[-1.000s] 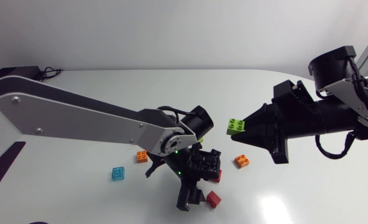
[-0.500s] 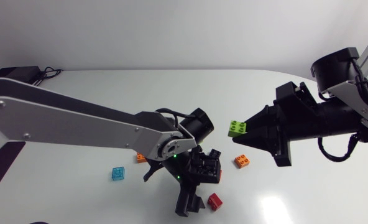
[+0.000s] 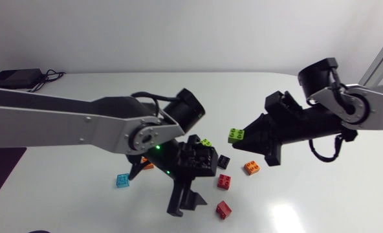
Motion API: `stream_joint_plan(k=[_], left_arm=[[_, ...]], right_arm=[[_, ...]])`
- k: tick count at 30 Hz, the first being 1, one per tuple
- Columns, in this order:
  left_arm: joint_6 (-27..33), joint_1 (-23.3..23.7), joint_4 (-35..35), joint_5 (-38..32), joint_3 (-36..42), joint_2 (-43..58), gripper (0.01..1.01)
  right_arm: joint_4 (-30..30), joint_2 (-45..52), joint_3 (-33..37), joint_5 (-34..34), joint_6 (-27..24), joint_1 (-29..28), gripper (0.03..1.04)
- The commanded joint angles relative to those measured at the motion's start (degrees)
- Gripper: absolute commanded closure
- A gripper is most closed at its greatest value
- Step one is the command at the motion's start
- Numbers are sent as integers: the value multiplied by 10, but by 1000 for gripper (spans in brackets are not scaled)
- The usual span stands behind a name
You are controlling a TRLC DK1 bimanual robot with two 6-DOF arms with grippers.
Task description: Separate the duplo bricks
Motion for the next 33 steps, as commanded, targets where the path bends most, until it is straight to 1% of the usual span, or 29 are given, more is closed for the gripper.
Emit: stream_joint_plan(k=[1, 2, 3, 6, 11, 14, 21, 23, 24, 25, 28, 29, 32, 33], left_arm=[[20, 18, -15, 3, -28, -44, 210], [20, 22, -17, 3, -35, -55, 210], [20, 23, -17, 3, -42, -63, 210], [20, 24, -17, 3, -60, -78, 208], [19, 21, -17, 3, -70, -80, 207], [19, 18, -17, 3, -74, -83, 205], [19, 13, -16, 3, -70, -78, 203], [19, 10, -15, 3, -67, -72, 203], [19, 8, -15, 3, -65, -69, 203], [20, 7, -14, 3, -64, -66, 203], [21, 7, -13, 3, -57, -57, 202], [21, 7, -12, 3, -56, -52, 202], [23, 5, -11, 3, -45, -30, 200], [26, 2, -11, 3, -41, -21, 202]], right_arm=[[36, 58, 30, 25, 26, 9, 790], [59, 85, 41, 40, 36, 10, 790], [70, 108, 56, 46, 44, 10, 790], [74, 187, 108, 68, 48, 12, 790], [110, 283, 157, 119, 65, 26, 789], [114, 336, 188, 128, 74, 24, 784], [126, 388, 204, 142, 78, 27, 774], [129, 398, 205, 142, 78, 26, 756], [131, 399, 203, 142, 77, 25, 705], [131, 399, 201, 142, 76, 24, 605], [125, 399, 198, 142, 74, 24, 221], [125, 398, 197, 142, 74, 24, 152], [122, 389, 193, 142, 72, 19, 79], [122, 383, 190, 142, 72, 15, 75]])
